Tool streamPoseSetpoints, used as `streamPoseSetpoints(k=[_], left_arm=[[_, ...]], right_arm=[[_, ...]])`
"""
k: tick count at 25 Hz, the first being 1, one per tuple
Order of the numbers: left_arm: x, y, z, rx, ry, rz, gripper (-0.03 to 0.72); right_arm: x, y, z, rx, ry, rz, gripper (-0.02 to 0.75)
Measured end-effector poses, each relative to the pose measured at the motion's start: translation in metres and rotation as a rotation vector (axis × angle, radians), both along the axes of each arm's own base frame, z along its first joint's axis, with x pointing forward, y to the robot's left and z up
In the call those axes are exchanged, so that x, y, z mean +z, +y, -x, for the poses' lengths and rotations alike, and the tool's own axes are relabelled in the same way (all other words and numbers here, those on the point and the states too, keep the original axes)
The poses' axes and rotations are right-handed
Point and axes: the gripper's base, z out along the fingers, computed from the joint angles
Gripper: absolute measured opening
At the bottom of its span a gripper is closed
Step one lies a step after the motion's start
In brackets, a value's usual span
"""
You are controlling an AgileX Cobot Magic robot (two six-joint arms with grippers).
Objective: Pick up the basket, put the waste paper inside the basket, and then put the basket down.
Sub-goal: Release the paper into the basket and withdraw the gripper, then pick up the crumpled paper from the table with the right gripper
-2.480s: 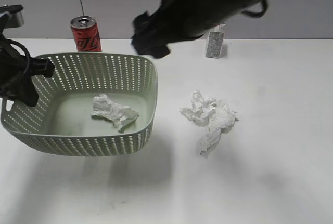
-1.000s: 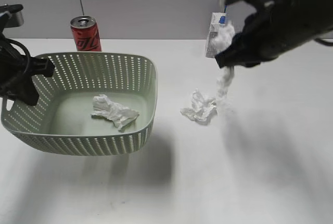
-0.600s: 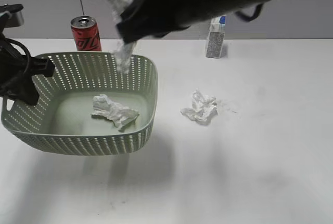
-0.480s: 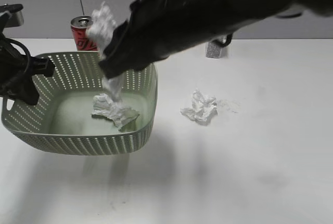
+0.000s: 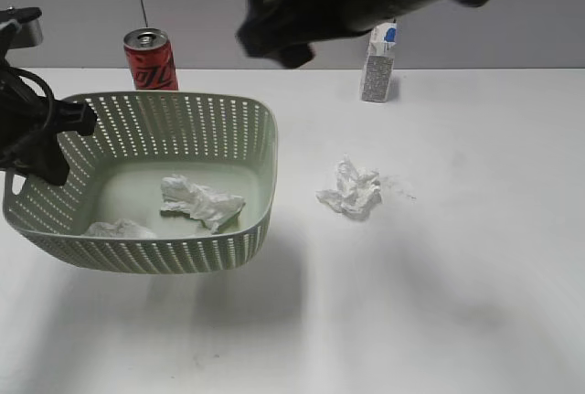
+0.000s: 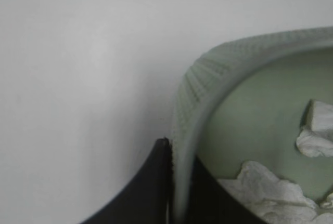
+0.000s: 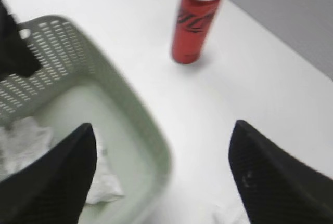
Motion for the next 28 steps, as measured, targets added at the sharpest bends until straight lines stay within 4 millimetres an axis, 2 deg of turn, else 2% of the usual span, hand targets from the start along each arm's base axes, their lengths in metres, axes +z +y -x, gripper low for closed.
streamPoseSetpoints(k=[2,3,5,7,9,13,17,20,22,23,27,28], left_arm=[[0.0,0.0,0.0,0.0,0.0,0.001,-0.001],[0.0,0.0,0.0,0.0,0.0,0.001,-0.001],[0.0,0.0,0.0,0.0,0.001,0.001,-0.001],[0.0,0.0,0.0,0.0,0.003,0.0,-0.001],[0.0,0.0,0.0,0.0,0.003,0.0,-0.001],[0.0,0.0,0.0,0.0,0.005,0.0,-0.001],[0.0,0.0,0.001,0.0,0.007,-0.001,-0.001],[0.0,0.0,0.001,0.0,0.007,-0.001,-0.001],[0.0,0.0,0.001,0.0,0.007,-0.001,-0.001],[0.0,0.0,0.001,0.0,0.007,-0.001,-0.001],[0.0,0.0,0.001,0.0,0.006,-0.001,-0.001],[0.0,0.0,0.001,0.0,0.006,-0.001,-0.001]], right_arm=[[0.002,-0.028,-0.019,-0.104,0.014,0.02,0.595],[-0.003,-0.038,-0.028,-0.145,0.034,0.034,0.594],[-0.024,-0.058,-0.049,-0.224,0.083,0.077,0.594],[-0.052,-0.068,-0.067,-0.272,0.144,0.122,0.594],[-0.09,-0.073,-0.083,-0.303,0.217,0.171,0.594],[-0.159,-0.07,-0.093,-0.314,0.358,0.258,0.594],[-0.193,-0.069,-0.093,-0.322,0.437,0.291,0.594],[-0.198,-0.069,-0.093,-0.32,0.447,0.299,0.587],[-0.198,-0.069,-0.093,-0.302,0.436,0.312,0.54],[-0.198,-0.069,-0.093,-0.291,0.433,0.32,0.487],[-0.199,-0.07,-0.091,-0.269,0.444,0.347,0.124],[-0.199,-0.07,-0.091,-0.268,0.448,0.351,0.071]])
